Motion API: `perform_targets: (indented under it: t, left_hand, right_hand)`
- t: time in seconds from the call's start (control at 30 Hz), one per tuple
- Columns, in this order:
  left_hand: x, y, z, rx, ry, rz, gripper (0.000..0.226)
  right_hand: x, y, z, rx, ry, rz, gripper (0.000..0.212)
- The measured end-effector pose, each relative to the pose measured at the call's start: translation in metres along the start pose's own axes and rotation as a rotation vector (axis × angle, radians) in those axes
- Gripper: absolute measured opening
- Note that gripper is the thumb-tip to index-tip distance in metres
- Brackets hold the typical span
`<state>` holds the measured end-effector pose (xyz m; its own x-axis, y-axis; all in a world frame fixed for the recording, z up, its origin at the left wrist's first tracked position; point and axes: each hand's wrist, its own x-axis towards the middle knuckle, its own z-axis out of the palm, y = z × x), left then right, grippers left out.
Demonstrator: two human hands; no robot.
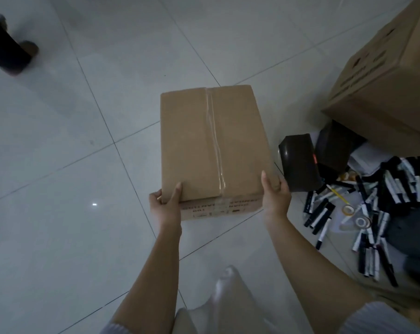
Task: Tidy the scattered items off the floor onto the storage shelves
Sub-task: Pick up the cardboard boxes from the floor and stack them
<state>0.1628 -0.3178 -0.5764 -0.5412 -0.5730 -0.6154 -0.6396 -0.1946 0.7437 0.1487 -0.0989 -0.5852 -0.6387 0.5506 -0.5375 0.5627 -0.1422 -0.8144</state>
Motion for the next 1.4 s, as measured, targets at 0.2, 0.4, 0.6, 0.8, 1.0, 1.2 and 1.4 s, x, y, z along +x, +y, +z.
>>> perform_targets:
  t: [0.2, 0.4, 0.6, 0.8, 1.0, 1.2, 1.4]
  left_hand:
    - [-0.053, 0.061, 0.001, 0.018, -0.036, 0.131, 0.034]
    - [-0.145, 0.115, -0.009, 0.031, -0.137, 0.128, 0.029]
    - [-0.242, 0.192, -0.006, 0.057, -0.281, 0.280, 0.045]
    - [-0.346, 0.259, 0.009, 0.149, -0.472, 0.416, 0.045]
    - [-0.453, 0.299, 0.018, 0.164, -0.600, 0.580, 0.044]
    - [-0.553, 0.307, 0.030, 0.172, -0.679, 0.673, 0.045]
    - [-0.660, 0.284, 0.043, 0.264, -0.801, 0.735, 0.046]
  right_hand:
    - [-0.015, -0.075, -0.034, 0.061, 0.074, -0.049, 0.039]
    - [-0.073, -0.140, -0.104, 0.066, 0.199, -0.037, 0.038]
    - [-0.145, -0.215, -0.194, 0.199, 0.355, -0.065, 0.028]
    - [-0.214, -0.307, -0.283, 0.284, 0.507, -0.183, 0.036]
    - [-0.279, -0.366, -0.370, 0.299, 0.718, -0.262, 0.046]
    - [-0.341, -0.385, -0.458, 0.375, 0.848, -0.297, 0.048]
    - [-0.399, -0.362, -0.552, 0.406, 0.998, -0.234, 0.040]
